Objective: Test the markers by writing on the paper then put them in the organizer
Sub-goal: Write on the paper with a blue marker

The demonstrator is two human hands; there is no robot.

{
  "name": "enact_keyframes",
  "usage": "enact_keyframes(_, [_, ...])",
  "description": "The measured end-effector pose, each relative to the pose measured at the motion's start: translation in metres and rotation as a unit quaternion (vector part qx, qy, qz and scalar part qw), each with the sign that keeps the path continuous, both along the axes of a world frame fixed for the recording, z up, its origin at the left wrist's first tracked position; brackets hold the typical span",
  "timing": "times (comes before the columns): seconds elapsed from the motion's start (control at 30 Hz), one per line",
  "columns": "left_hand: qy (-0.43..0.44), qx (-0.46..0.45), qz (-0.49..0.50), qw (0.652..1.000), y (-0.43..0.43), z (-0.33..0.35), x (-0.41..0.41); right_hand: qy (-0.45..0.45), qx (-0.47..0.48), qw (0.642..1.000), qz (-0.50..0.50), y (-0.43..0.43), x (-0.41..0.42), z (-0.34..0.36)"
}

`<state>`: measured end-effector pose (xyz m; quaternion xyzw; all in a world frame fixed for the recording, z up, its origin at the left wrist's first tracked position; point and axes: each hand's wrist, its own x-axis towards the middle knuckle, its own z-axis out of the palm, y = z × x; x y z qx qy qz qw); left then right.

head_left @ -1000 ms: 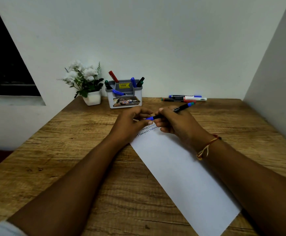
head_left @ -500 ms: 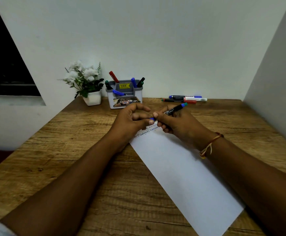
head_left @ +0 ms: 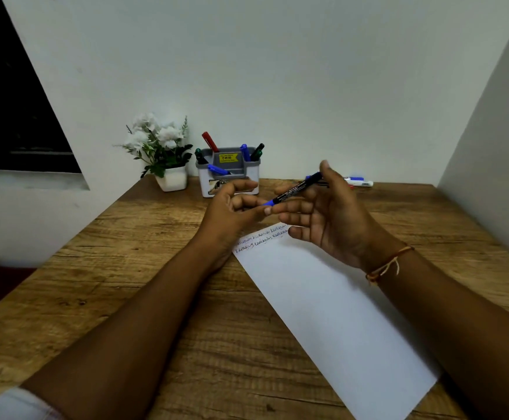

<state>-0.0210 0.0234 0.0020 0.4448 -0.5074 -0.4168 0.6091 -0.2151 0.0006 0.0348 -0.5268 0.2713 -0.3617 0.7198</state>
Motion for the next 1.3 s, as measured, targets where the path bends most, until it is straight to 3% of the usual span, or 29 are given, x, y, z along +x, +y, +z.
enact_keyframes(0.2, [0.018,-0.008,0.014,1.000,-0.002,0.000,0.004,-0.039,0.048,0.998,0.022,-0.004,0.001,0.001])
enact_keyframes(0.33, [0.022,-0.013,0.040,0.999,-0.007,-0.003,0.009,0.043,0.004,0.999,-0.031,-0.007,0.011,-0.005])
enact_keyframes(0.43, [-0.011,-0.007,0.141,0.990,-0.011,-0.006,0.015,0.118,-0.078,0.987,-0.078,-0.014,0.023,0.005])
enact_keyframes(0.5, [-0.036,0.000,0.205,0.978,-0.015,-0.009,0.018,0.170,-0.157,0.965,-0.122,-0.023,0.036,0.020])
enact_keyframes(0.6, [-0.033,0.007,0.244,0.969,-0.017,-0.013,0.022,0.266,-0.350,0.882,-0.171,-0.044,0.060,0.045])
enact_keyframes(0.67, [-0.031,0.011,0.249,0.968,-0.019,-0.014,0.023,0.281,-0.419,0.839,-0.203,-0.059,0.081,0.058])
enact_keyframes(0.83, [-0.039,0.018,0.266,0.963,-0.021,-0.017,0.023,0.263,-0.455,0.800,-0.291,-0.093,0.129,0.064])
enact_keyframes(1.0, [-0.066,0.015,0.274,0.959,-0.021,-0.019,0.023,0.268,-0.450,0.782,-0.338,-0.117,0.155,0.045])
enact_keyframes(1.17, [-0.090,0.018,0.270,0.959,-0.021,-0.018,0.022,0.290,-0.467,0.764,-0.337,-0.123,0.170,0.036])
enact_keyframes(1.3, [-0.098,0.021,0.271,0.957,-0.021,-0.016,0.020,0.357,-0.511,0.718,-0.310,-0.124,0.173,0.036])
